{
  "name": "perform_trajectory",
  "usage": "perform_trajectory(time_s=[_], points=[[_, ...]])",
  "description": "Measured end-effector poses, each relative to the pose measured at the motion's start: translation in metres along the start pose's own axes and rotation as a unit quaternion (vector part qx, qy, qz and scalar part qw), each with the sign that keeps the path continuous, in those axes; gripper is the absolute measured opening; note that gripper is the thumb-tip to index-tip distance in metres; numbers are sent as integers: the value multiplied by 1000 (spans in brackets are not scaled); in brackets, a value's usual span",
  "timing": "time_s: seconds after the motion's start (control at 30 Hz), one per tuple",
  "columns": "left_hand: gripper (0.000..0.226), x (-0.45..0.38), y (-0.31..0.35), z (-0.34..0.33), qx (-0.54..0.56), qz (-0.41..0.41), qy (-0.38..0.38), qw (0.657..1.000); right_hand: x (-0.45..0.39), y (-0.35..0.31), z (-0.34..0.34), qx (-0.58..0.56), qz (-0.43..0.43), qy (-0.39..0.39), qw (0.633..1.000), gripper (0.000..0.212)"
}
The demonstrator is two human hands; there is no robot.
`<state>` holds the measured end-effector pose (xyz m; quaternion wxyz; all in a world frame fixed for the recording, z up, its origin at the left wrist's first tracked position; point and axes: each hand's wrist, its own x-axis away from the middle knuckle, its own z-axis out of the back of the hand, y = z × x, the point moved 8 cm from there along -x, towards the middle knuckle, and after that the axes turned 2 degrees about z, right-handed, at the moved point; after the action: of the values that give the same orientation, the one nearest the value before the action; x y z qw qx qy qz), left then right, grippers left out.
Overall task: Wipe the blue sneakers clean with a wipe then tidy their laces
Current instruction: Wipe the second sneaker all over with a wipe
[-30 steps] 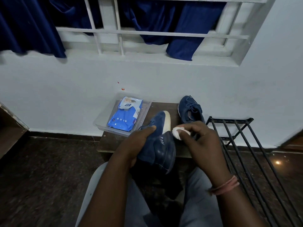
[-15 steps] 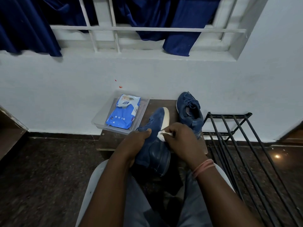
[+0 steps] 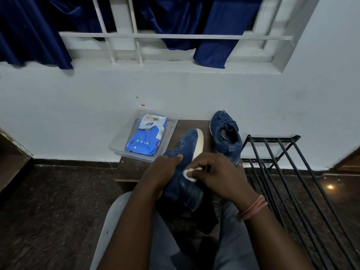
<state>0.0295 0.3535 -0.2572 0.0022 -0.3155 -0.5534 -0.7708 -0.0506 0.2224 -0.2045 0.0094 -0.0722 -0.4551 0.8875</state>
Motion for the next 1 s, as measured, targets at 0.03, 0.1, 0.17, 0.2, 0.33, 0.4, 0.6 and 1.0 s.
perform_trajectory(time_s=[0.03, 0.1, 0.17, 0.2, 0.33, 0.4, 0.6, 1.0], points=[[37, 0, 0, 0, -3, 0, -1, 1000, 3, -5, -4, -12, 4, -18, 1000, 8], [38, 1, 0, -2, -7, 1, -5, 1000, 1, -6, -3, 15, 0, 5, 1000, 9], [37, 2, 2, -4, -4, 0, -4, 1000, -8, 5, 4, 73, -20, 63, 995, 15], [35, 3, 2, -4, -3, 1, -3, 1000, -13, 12, 8, 98, -40, 87, 991, 15], [33, 7, 0, 2, 27, 18, 11, 999, -23, 27, 12, 110, -92, 96, 985, 17], [46, 8, -1, 2, 15, 18, 15, 1000, -27, 23, 11, 127, -95, 80, 984, 24], [55, 5, 2, -1, -14, 8, 34, 999, -7, -4, 6, 212, -102, -7, 972, 41], [23, 6, 2, -1, 7, 19, 54, 998, -8, -17, 13, 221, -87, -34, 971, 28]])
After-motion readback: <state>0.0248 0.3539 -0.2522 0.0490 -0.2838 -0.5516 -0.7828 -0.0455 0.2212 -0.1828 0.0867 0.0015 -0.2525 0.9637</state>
